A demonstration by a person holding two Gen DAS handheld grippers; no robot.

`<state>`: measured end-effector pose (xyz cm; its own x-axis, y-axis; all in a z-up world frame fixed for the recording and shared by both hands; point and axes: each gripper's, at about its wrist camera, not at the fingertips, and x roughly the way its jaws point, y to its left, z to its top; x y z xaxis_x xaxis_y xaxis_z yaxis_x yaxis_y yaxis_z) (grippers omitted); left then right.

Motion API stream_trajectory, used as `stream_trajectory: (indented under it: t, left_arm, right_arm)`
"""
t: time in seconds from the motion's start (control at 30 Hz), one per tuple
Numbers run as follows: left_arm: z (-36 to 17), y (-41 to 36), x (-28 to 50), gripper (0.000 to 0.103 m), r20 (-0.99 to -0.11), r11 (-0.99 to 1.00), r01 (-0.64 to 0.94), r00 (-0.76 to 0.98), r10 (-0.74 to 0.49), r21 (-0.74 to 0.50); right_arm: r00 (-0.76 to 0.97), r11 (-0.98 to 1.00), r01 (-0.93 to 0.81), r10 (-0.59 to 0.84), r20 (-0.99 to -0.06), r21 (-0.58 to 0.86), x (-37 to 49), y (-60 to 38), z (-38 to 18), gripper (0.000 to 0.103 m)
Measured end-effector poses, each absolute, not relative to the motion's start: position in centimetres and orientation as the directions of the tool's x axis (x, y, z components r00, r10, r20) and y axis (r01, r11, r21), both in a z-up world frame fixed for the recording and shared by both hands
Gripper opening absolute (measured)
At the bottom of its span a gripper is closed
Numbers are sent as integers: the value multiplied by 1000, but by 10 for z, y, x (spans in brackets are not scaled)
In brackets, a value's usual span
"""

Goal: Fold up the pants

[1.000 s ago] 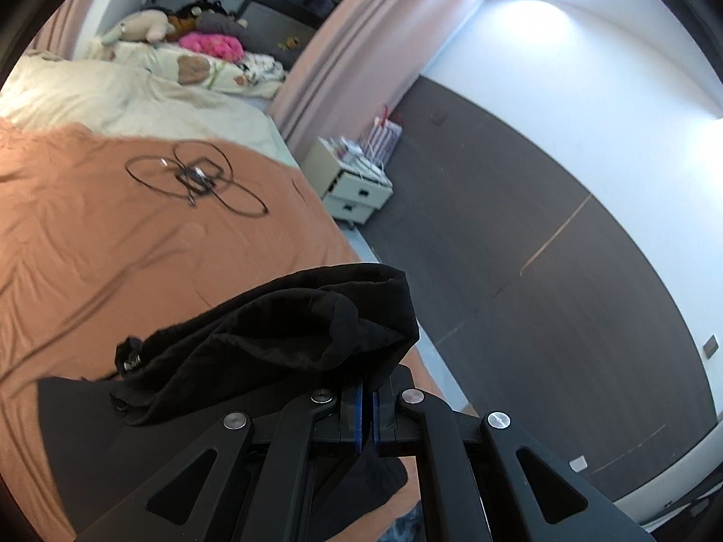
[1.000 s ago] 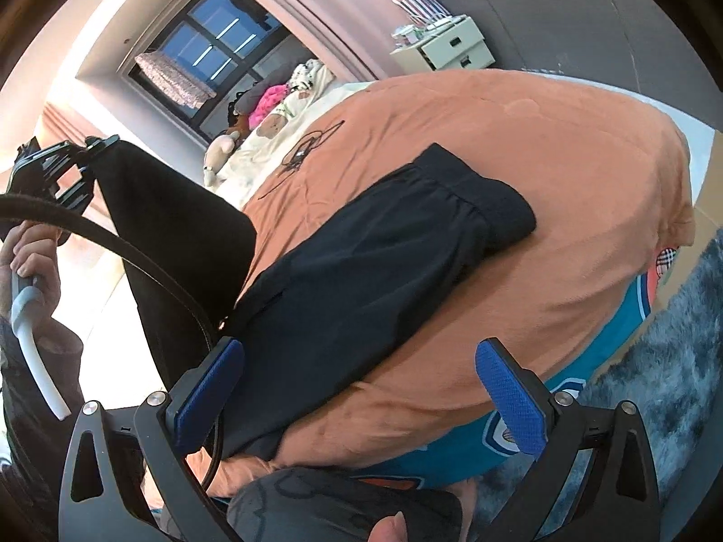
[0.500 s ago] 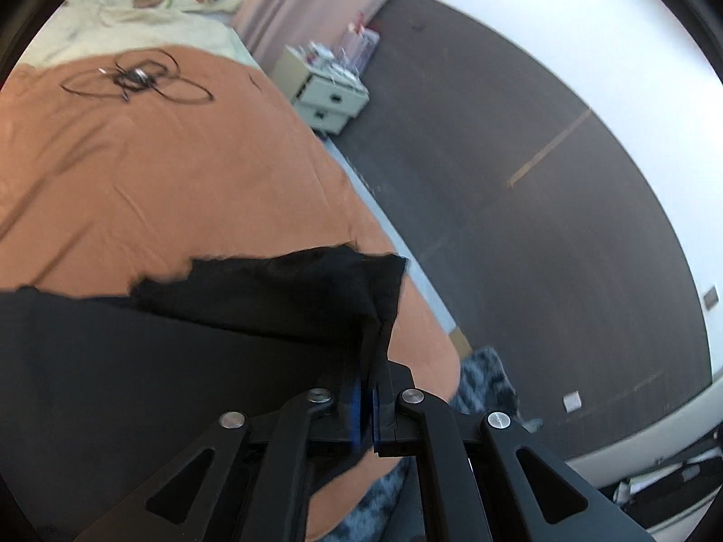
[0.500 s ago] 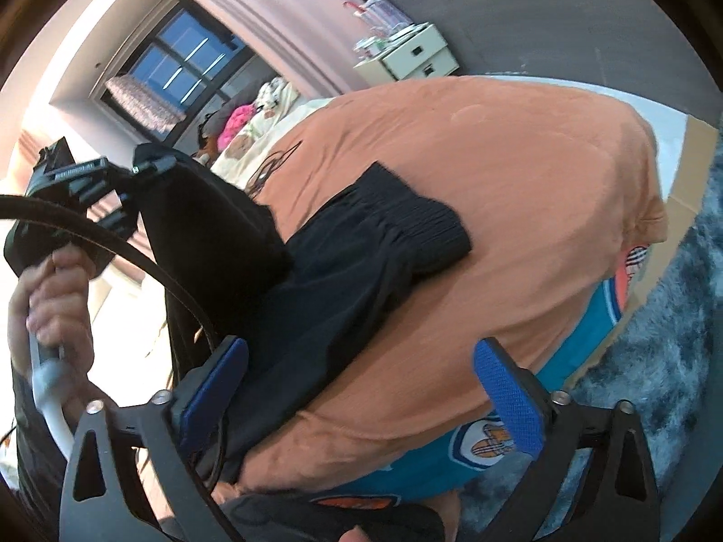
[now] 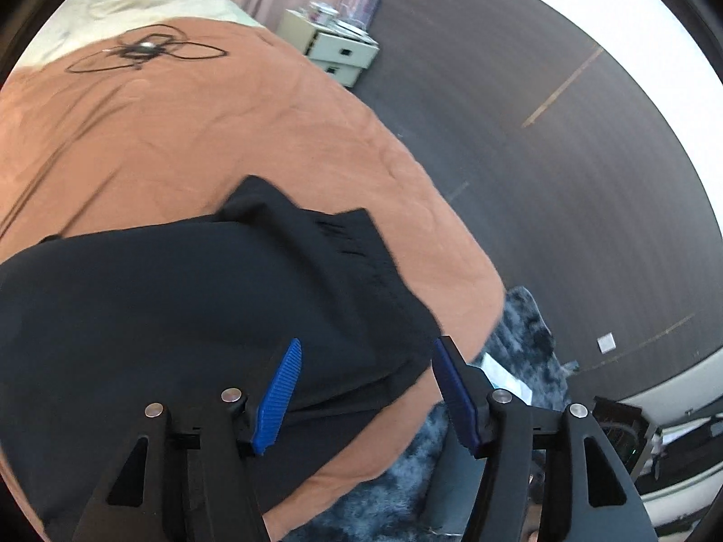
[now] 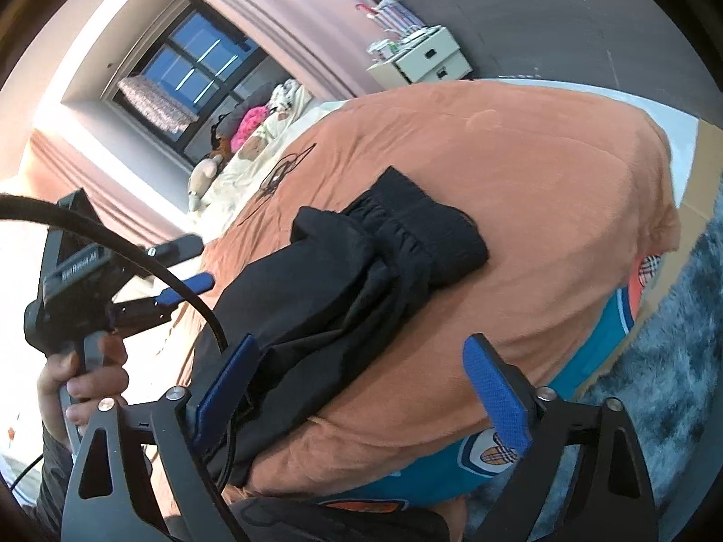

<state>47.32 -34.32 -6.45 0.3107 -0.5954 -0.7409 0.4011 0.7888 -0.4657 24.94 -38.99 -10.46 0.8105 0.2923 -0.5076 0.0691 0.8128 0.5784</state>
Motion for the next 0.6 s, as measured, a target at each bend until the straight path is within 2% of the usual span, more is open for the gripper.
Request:
stream_trajectory:
  t: [0.03, 0.13, 0.6]
  left_arm:
    - [-66, -337, 477, 63, -743, 796, 394, 321, -588, -460]
    - [-70, -302, 474, 63, -748, 828, 349, 368, -552, -439]
    - [-100, -167, 460, 63, -771, 895, 91, 475, -425, -437]
  right_arm:
    - [807, 815, 65, 297, -511, 576, 252, -389, -105, 81]
    - [785, 809, 32, 343, -515, 587, 267, -385, -104, 76]
    - [745, 737, 79, 403, -531, 671, 326, -409, -121, 75]
